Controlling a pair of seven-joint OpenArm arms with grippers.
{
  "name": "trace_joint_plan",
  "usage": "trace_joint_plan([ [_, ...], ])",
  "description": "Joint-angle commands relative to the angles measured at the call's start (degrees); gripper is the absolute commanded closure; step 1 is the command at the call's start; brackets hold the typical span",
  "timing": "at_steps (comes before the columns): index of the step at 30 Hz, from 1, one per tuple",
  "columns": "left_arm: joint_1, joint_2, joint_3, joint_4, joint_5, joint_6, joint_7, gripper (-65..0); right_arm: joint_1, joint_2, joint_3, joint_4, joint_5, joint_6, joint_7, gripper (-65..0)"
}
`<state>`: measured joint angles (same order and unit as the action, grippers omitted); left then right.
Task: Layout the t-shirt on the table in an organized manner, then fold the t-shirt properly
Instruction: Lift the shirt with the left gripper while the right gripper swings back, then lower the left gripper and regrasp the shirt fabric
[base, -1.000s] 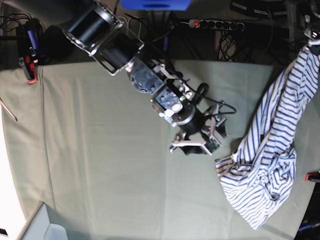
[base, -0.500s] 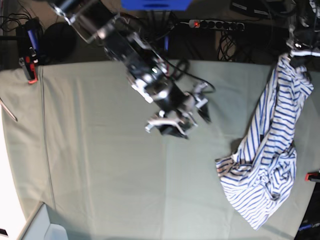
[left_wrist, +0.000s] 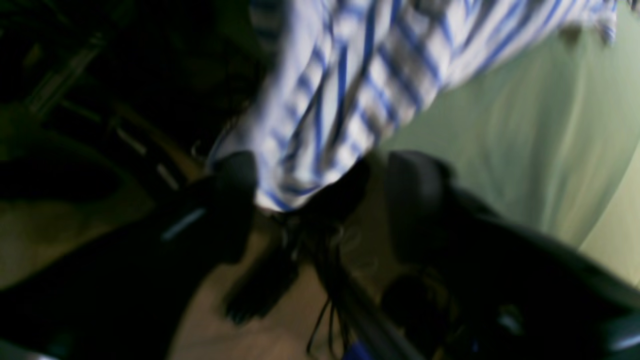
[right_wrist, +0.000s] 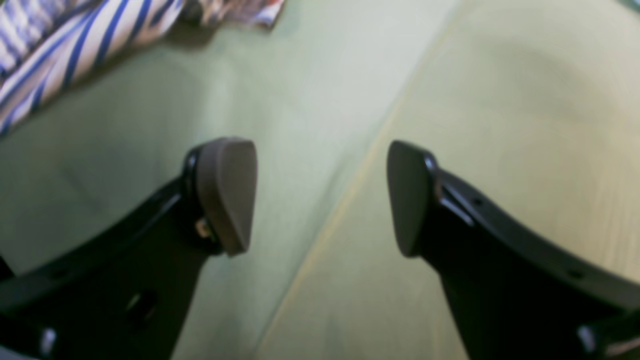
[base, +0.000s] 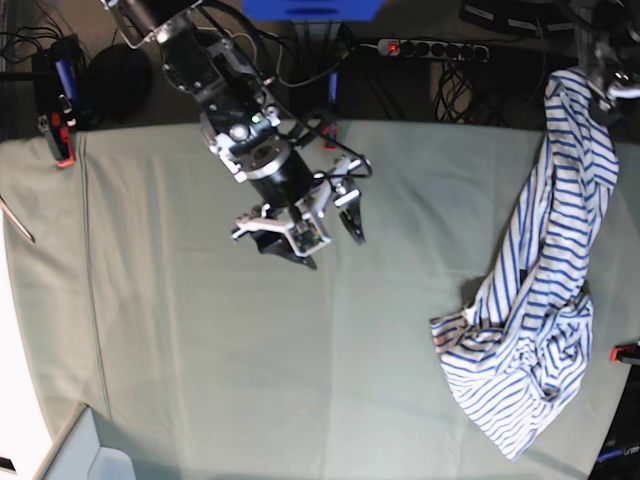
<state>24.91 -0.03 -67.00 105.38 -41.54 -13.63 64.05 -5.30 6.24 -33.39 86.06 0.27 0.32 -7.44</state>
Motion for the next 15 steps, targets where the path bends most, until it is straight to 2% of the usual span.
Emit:
trace_joint_plan([
  [1, -0.6, -0.7, -0.3, 1.0, -0.9, -0.2, -0.6, -45.5, -0.5, 0.2, 0.3, 1.8, -0.1, 0.2, 1.4, -41.2],
  [4, -4.8, -1.2, -0.4, 1.0, -1.0, -0.2, -1.0, -43.6, -2.4, 0.6, 1.3, 3.3, -0.1, 0.2, 1.4, -41.2],
  [10, -19.7, -1.2, 0.0, -0.2, -0.3, 0.4, -0.8, -43.5, -4.5, 1.1, 4.7, 3.4, -0.1, 0.2, 1.4, -41.2],
  [13, -27.5, -0.8, 0.2, -4.1, -0.1, 0.5, -0.4, -43.5, -5.2, 1.9, 5.2, 3.7, -0.1, 0.2, 1.4, -41.2],
  [15, -32.6, -1.2, 3.2, -8.9, 2.6, 0.5, -1.1, -43.5, -5.0, 2.8, 5.2, 3.3, -0.1, 0.2, 1.4, -41.2],
])
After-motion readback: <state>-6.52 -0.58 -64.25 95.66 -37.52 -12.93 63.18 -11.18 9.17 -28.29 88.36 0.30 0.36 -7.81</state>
